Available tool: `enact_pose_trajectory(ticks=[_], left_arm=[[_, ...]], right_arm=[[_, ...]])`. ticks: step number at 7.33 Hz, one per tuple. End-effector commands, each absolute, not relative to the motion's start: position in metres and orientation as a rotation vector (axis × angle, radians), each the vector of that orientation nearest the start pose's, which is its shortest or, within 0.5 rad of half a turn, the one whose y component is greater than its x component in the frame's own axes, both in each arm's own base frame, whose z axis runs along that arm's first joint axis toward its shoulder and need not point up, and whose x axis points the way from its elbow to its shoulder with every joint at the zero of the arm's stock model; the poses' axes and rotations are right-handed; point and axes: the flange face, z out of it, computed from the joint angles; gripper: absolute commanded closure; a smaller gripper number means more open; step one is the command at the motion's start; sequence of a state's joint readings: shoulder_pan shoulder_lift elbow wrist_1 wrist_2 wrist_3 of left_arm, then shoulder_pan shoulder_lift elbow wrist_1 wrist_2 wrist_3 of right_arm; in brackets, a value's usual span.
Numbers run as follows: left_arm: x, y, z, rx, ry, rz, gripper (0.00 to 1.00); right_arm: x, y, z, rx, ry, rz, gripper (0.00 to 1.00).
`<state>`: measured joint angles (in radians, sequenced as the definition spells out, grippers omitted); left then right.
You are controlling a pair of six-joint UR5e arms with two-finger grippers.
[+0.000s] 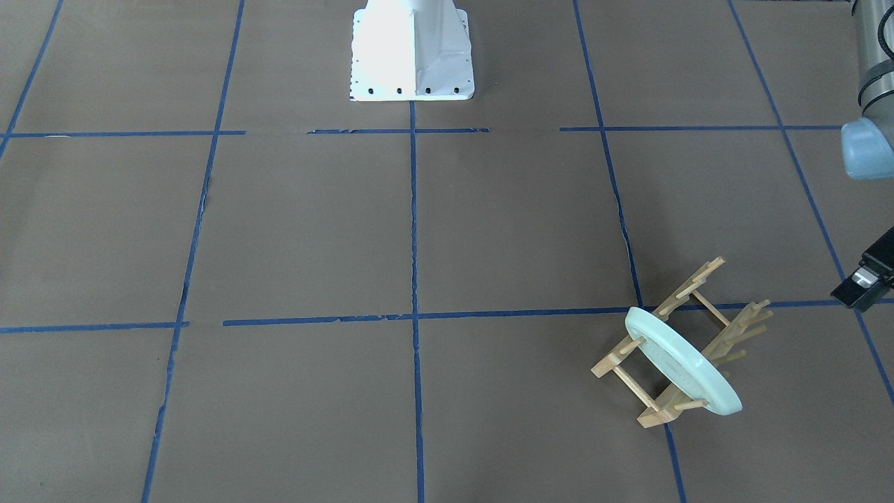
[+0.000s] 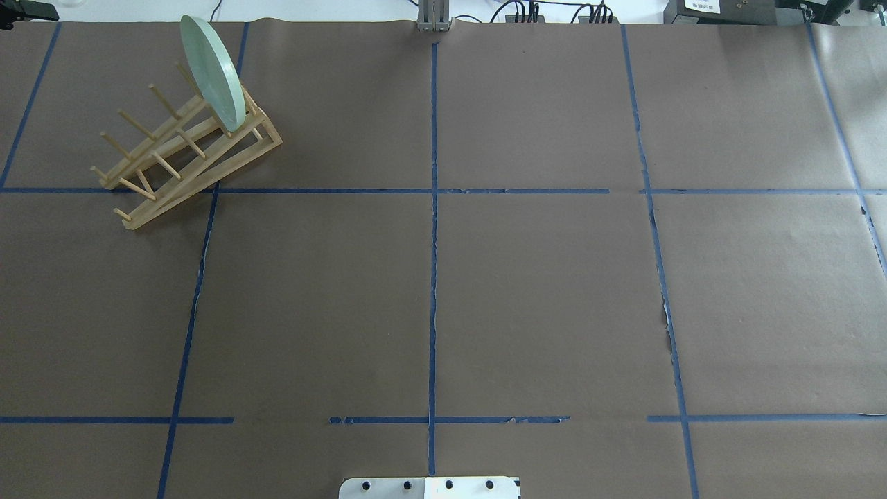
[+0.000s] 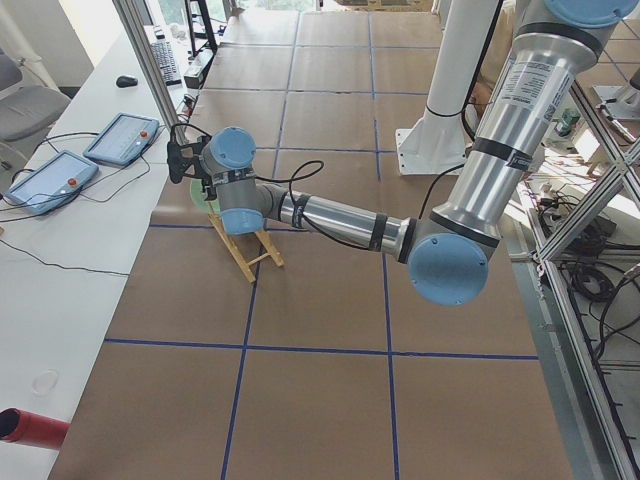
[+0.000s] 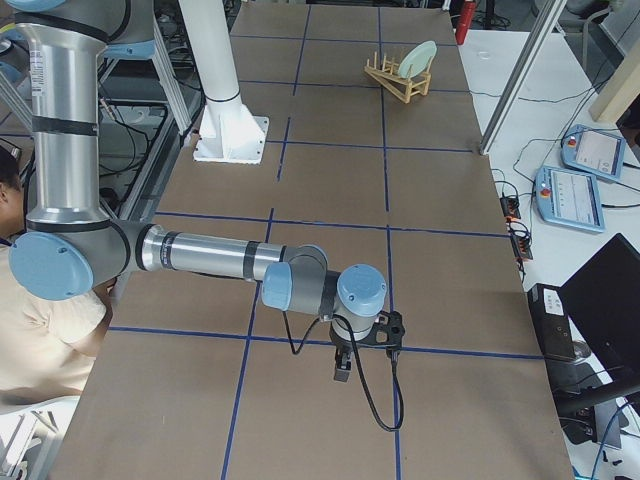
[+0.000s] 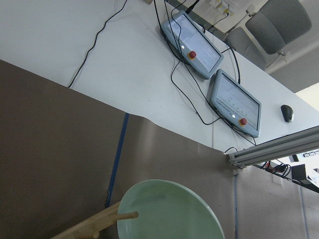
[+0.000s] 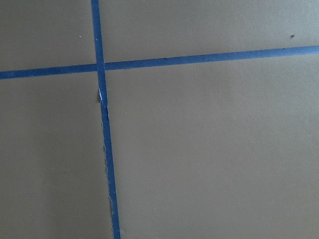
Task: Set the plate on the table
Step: 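Reach the left gripper to the top rim of the green plate in the rack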
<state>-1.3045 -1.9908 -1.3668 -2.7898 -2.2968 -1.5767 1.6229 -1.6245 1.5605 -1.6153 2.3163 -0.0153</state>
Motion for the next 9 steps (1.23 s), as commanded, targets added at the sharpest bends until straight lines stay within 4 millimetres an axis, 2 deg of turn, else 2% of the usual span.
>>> enact_pose_trajectory(ticks=[1,2,3,5,7,9], left_arm=[[0.17,-0.658,0.354,0.275,1.513,-0.694,0.07],[0.189,-0.657,0.354,0.228,1.524,-0.755,0.19],[0.202,-0.658,0.355,0.201,1.533,-0.829,0.26],[0.228,-0.661,0.364,0.165,1.51,-0.827,0.27],[0.234,-0.66,0.365,0.169,1.508,-0.833,0.31],[0.235,-0.66,0.367,0.167,1.506,-0.835,0.4]], right_arm=[[0.09,-0.456,0.695,-0.077,-0.748,0.075,0.0],[0.09,-0.456,0.695,-0.077,-0.748,0.075,0.0],[0.09,-0.456,0.695,-0.077,-0.748,0.075,0.0],[0.09,-0.456,0.695,-0.077,-0.748,0.075,0.0],[0.09,-0.456,0.696,-0.079,-0.748,0.076,0.0],[0.09,-0.456,0.695,-0.077,-0.748,0.075,0.0]])
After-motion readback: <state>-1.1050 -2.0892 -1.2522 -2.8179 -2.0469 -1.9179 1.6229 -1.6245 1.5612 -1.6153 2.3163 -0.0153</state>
